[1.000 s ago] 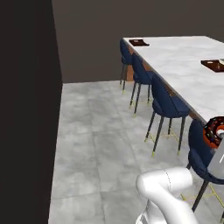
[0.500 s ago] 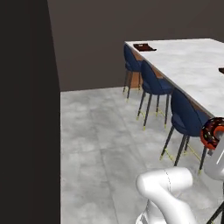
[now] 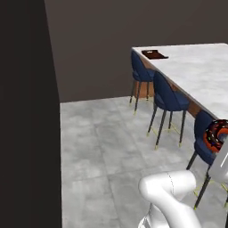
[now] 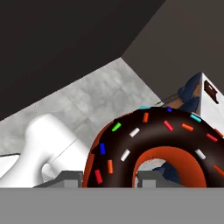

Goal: Take the cake and donut from the fridge and place them on the empty tray on the dining counter.

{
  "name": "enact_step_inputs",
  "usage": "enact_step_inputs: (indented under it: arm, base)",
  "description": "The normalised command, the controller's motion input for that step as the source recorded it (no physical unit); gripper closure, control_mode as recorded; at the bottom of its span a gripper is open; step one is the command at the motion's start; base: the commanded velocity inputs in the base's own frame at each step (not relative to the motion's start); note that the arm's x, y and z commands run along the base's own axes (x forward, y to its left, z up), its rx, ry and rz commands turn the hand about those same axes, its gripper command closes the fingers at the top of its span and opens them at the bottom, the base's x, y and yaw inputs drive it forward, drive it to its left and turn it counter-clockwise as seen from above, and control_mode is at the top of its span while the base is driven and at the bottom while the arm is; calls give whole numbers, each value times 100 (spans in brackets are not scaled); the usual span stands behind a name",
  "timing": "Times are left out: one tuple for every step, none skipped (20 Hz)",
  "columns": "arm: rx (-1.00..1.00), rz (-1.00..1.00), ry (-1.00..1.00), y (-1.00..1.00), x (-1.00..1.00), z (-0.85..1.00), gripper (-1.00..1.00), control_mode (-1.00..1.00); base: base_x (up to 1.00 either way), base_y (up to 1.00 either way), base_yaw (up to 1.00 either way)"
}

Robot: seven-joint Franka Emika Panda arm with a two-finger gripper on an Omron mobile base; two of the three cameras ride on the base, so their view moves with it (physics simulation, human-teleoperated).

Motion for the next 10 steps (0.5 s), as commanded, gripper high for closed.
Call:
enact_step_inputs:
  arm:
    - [0,0,0,0,0,0,100,100]
    - [0,0,0,0,0,0,100,100]
    - [0,0,0,0,0,0,100,100]
    - [0,0,0,0,0,0,100,100]
    - [0,0,0,0,0,0,100,100]
    - [0,0,0,0,0,0,100,100]
    - [0,0,0,0,0,0,100,100]
    - [0,0,0,0,0,0,100,100]
    - [0,0,0,0,0,0,100,100]
    - [0,0,0,0,0,0,100,100]
  base:
    - [100,0,-9]
    - [100,0,-9]
    - [100,0,-9]
    - [100,0,-9]
    - [100,0,-10]
    - [100,0,-11]
    - [100,0,-13]
    - [100,0,-13]
    - [100,-1,-16]
    - [100,0,-17]
